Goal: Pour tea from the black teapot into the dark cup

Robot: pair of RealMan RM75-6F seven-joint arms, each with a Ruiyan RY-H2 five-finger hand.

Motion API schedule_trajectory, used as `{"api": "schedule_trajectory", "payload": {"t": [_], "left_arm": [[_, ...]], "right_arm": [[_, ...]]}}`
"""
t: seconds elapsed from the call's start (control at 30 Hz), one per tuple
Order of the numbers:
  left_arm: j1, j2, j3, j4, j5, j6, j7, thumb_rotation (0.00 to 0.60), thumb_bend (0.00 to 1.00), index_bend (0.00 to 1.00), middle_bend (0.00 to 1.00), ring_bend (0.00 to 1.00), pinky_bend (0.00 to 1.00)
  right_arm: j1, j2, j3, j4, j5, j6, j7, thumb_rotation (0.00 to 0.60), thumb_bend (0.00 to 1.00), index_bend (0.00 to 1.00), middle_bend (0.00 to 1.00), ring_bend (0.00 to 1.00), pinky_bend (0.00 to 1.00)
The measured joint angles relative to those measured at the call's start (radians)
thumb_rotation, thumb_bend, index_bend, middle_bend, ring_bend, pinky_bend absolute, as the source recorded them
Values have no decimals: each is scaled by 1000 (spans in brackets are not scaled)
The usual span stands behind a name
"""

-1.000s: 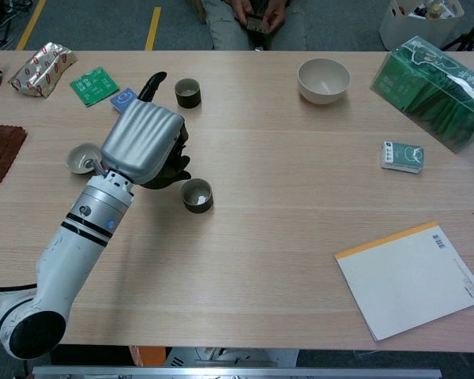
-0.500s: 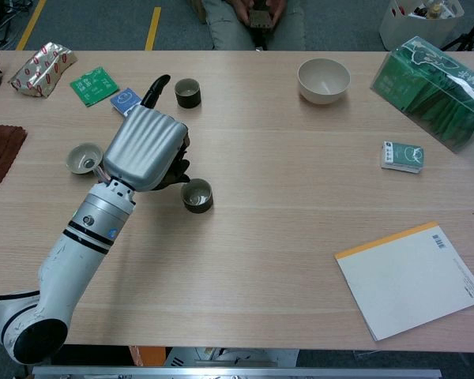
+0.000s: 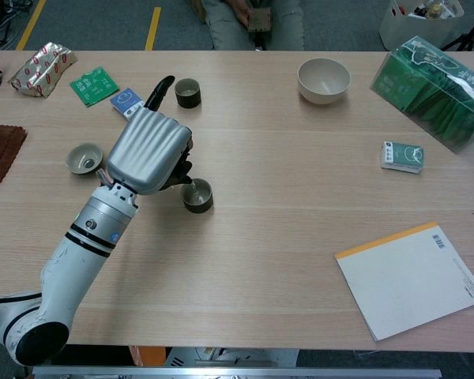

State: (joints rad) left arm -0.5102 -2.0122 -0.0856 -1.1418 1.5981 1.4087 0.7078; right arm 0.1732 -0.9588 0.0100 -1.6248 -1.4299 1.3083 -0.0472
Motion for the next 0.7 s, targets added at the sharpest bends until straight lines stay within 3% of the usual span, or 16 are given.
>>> {"api": "schedule_trajectory", "payload": {"t": [0.7], "left_arm": [[-1,11,-6,-3,15,1,8,600,246,953,1000,843,2]], "right_arm": [[-7,1,12,-3,-2,-2,-1,600,232,96,127,0,51]]}}
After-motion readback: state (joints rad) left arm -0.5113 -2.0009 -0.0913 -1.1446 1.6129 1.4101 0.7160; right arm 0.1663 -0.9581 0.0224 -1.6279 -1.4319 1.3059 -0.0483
